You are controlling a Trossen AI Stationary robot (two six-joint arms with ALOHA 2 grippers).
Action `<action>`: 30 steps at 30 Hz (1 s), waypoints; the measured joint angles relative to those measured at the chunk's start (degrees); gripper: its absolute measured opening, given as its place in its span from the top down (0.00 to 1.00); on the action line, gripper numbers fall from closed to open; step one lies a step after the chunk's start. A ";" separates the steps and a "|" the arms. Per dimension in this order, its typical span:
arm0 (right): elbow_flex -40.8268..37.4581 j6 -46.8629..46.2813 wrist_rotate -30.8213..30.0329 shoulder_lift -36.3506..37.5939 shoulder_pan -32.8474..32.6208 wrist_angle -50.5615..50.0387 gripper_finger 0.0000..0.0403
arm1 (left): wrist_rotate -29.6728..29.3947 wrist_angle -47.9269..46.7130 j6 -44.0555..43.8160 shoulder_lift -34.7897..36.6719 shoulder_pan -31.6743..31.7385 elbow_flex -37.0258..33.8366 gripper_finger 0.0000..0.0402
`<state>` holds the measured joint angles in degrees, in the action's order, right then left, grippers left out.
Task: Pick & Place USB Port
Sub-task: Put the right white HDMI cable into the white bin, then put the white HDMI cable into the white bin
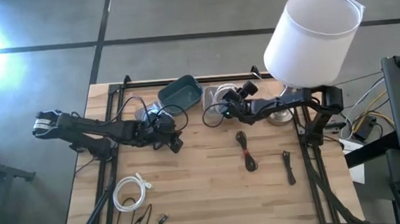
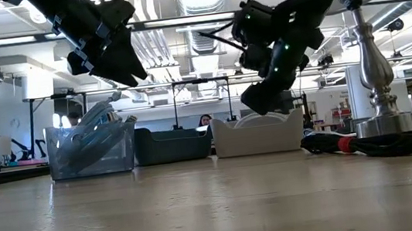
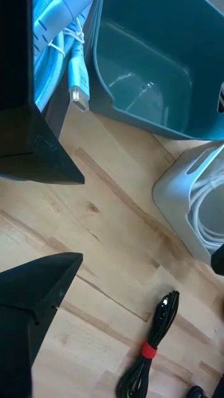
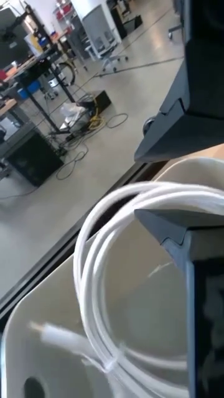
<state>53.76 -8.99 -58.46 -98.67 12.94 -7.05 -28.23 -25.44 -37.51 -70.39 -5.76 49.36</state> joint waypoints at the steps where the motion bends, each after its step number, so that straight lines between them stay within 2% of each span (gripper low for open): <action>1: 0.00 0.00 -0.02 0.36 -0.29 -0.04 0.68 | 0.14 0.04 0.00 0.00 0.00 0.00 0.52; 6: 0.04 0.15 0.02 2.62 -1.83 -0.45 0.66 | 1.10 0.47 0.53 0.00 -0.04 0.00 0.52; 12: 0.06 0.15 0.17 6.35 -5.25 -2.31 0.67 | 7.41 1.54 4.30 0.00 -0.17 0.00 0.52; 20: 0.06 -0.02 0.68 10.17 -11.05 -2.64 0.69 | 8.38 2.40 9.78 0.02 -3.39 0.00 0.52; 25: 0.04 -0.04 5.30 10.85 -14.11 -2.71 0.69 | 15.01 1.60 15.85 0.02 -7.16 0.04 0.52; 30: 0.04 -0.04 8.61 11.19 -16.84 -2.64 0.67 | 20.98 -6.83 16.43 0.04 -11.35 0.04 0.52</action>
<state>53.80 -9.04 -49.84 -87.48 -3.89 -9.69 -7.25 -32.27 -21.09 -70.35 -17.11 49.41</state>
